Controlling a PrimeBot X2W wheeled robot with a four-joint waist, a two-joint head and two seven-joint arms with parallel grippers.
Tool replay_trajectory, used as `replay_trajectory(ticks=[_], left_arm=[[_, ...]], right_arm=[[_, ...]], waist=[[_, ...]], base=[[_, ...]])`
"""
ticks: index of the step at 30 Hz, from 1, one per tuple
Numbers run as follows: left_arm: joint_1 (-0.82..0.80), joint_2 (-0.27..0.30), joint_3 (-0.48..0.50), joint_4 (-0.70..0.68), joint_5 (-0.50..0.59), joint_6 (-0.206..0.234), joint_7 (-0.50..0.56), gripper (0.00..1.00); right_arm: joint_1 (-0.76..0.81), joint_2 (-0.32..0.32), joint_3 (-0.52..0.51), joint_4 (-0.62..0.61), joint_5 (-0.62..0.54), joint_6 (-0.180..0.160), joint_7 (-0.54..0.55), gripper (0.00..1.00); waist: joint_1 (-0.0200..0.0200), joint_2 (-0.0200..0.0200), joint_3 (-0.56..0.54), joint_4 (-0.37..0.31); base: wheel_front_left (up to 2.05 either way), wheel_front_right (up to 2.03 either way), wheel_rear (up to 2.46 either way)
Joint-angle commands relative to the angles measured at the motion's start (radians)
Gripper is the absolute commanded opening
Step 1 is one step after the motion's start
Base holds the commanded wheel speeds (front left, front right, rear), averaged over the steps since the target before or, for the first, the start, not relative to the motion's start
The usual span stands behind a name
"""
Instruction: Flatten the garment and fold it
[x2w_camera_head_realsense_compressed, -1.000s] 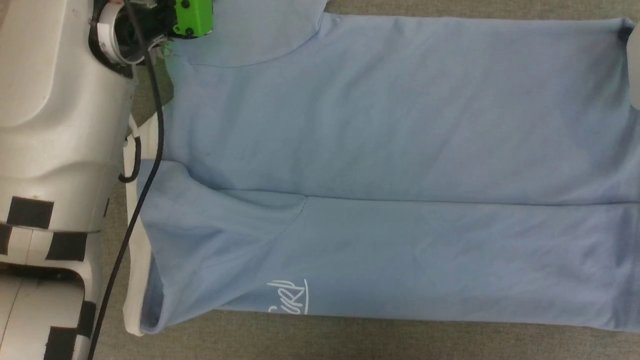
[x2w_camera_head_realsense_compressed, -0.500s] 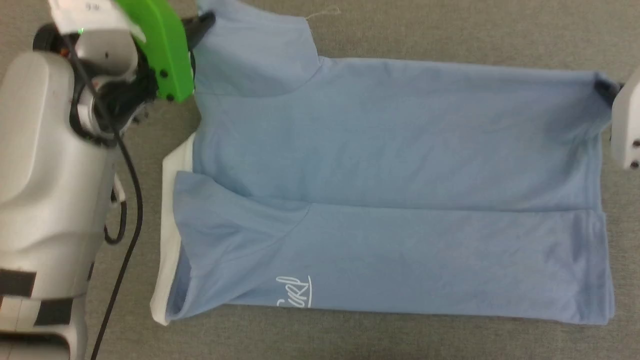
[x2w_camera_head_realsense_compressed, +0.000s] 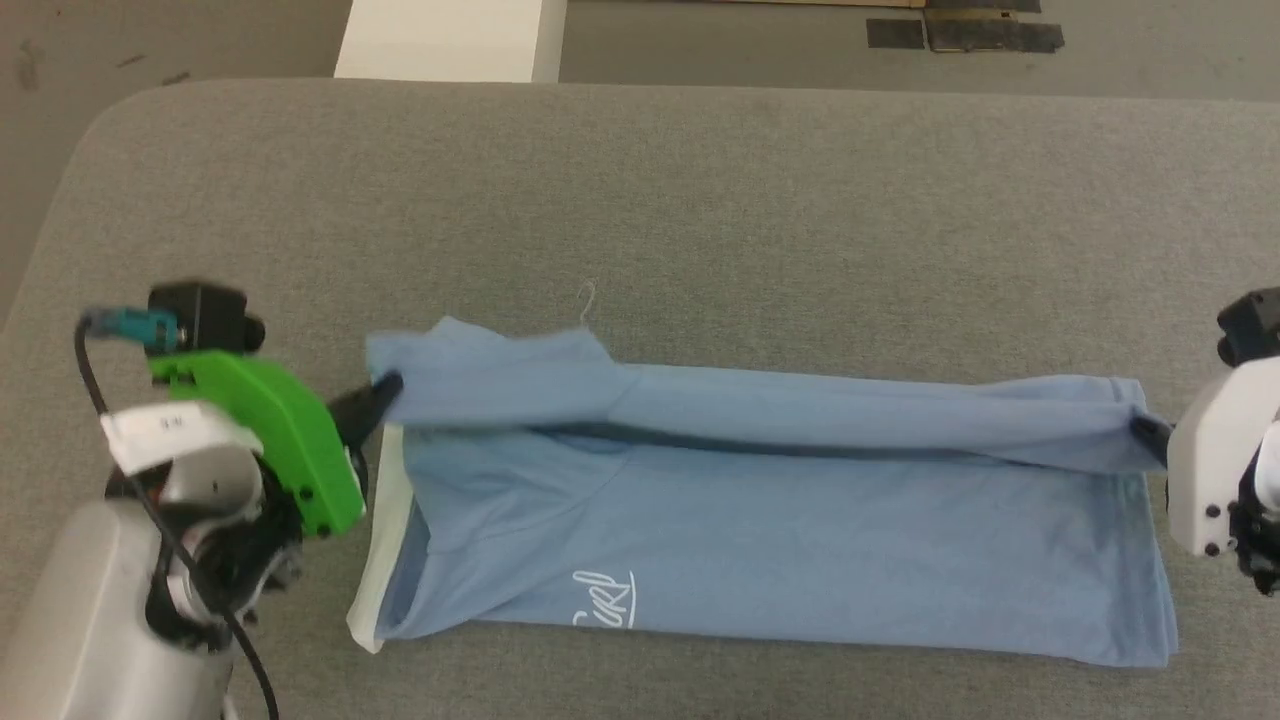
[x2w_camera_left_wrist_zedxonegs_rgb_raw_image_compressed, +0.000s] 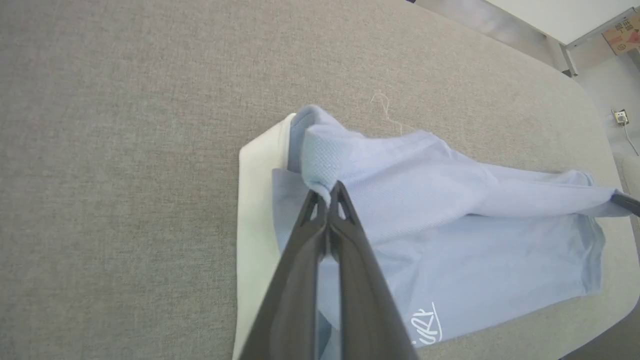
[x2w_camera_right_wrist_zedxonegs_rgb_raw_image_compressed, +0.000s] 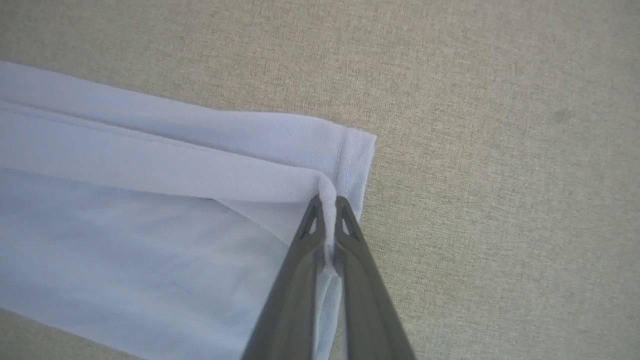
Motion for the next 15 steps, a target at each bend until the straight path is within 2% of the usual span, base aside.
replay_trajectory(ticks=[1,4,7,15], left_arm=[[0.042,0.004,0.004,-0.003,-0.002,0.013,-0.008,0.0],[0.113,-0.014,0.005,0.01,-0.02,0.023,-0.019,0.0],[0.147,-0.052,-0.008,0.079,-0.046,0.017,-0.033,0.0],[0.118,-0.05,-0.004,0.167,-0.037,0.012,-0.054,0.0]], right_arm=[[0.016,0.007,-0.004,0.002,0.004,-0.001,-0.011,0.0],[0.042,0.016,-0.006,0.014,0.0,-0.001,-0.027,0.0],[0.069,0.034,0.01,0.048,-0.003,-0.001,-0.043,0.0],[0.102,0.061,0.028,0.076,0.0,-0.001,-0.06,0.01]], waist=[[0.0001,0.0,0.008,0.004],[0.0001,0.0,0.022,0.007],[0.0001,0.0,0.044,0.009],[0.0001,0.0,0.048,-0.002]], base=[[0.0,0.0,0.0],[0.0,0.0,0.0],[0.0,0.0,0.0],[0.0,0.0,0.0]])
